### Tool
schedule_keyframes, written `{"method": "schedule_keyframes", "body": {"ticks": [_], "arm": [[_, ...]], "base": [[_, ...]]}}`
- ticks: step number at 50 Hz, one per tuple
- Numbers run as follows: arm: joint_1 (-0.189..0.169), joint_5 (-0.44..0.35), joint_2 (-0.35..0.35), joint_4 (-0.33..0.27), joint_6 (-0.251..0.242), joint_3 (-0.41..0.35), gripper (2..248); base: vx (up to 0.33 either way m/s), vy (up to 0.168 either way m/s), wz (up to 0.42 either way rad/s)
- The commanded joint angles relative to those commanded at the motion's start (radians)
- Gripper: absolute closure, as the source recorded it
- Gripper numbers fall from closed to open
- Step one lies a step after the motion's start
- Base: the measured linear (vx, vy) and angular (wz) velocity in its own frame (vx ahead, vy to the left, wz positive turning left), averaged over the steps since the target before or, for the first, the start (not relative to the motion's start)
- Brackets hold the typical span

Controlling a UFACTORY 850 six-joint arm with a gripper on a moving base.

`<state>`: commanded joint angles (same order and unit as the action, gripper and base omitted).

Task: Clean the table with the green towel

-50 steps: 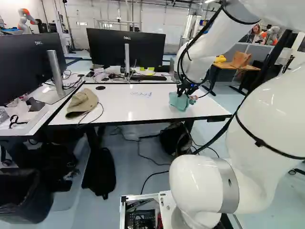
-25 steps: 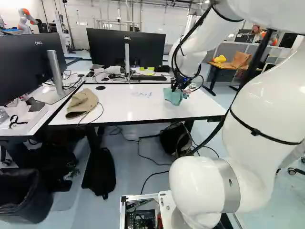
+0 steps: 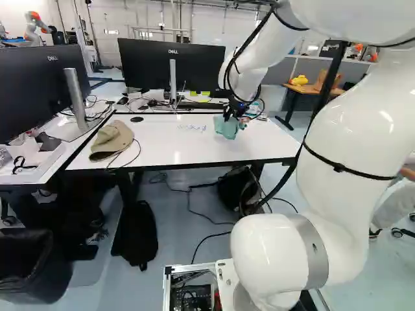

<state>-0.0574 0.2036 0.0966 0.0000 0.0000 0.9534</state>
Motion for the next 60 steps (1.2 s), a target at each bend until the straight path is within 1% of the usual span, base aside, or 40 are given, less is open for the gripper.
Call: {"method": "schedule_keyframes", "body": {"ticks": [25,60], "arm": [[0.069,0.000,0.092,0.000,0.000,0.102,197],[0.152,0.000,0.223,0.000,0.000,0.255,197]], "base": [[0.000,0.000,0.000],[0.000,0.000,0.000]]}}
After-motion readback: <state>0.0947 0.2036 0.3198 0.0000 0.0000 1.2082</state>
